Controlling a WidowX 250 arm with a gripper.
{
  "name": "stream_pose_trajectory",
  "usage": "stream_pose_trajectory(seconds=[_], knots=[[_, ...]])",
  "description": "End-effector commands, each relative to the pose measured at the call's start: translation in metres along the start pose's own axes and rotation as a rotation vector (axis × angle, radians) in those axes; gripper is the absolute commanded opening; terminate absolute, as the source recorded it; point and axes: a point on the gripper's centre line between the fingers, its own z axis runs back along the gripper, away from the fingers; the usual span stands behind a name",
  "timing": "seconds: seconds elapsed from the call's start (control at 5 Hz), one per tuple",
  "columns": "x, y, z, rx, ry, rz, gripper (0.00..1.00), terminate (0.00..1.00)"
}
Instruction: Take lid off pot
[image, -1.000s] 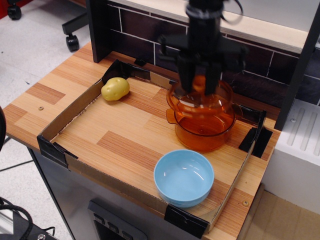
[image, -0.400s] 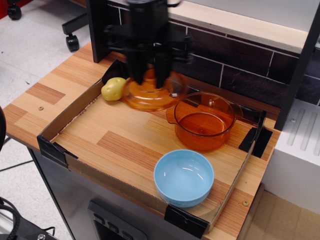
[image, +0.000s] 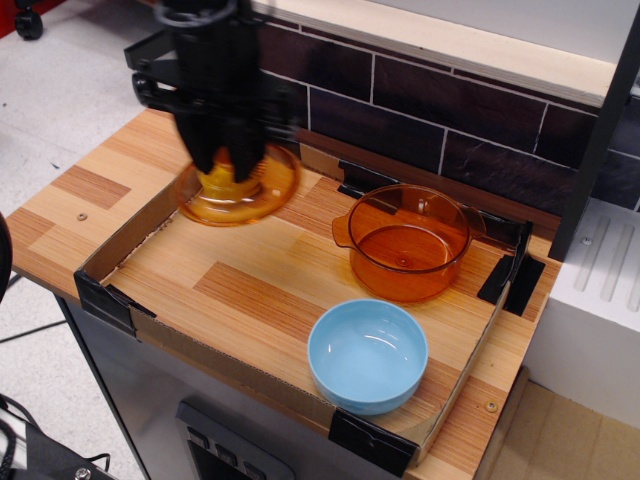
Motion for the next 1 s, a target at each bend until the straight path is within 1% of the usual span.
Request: stream_pose_trajectory(seconds=[0.0, 0.2, 0.4, 0.6, 0.8], knots=[[0.005, 0.024, -0.012, 0.046, -0.04, -0.039, 0.0, 0.0], [0.003, 0.029, -0.021, 0.06, -0.019, -0.056, 0.0, 0.0], [-0.006, 0.029, -0.028, 0.072, -0.017, -0.085, 0.0, 0.0], [-0.01, 0.029, -0.035, 0.083, -0.013, -0.089, 0.0, 0.0], [-0.011, 0.029, -0.047, 0.104, 0.004, -0.093, 0.0, 0.0]])
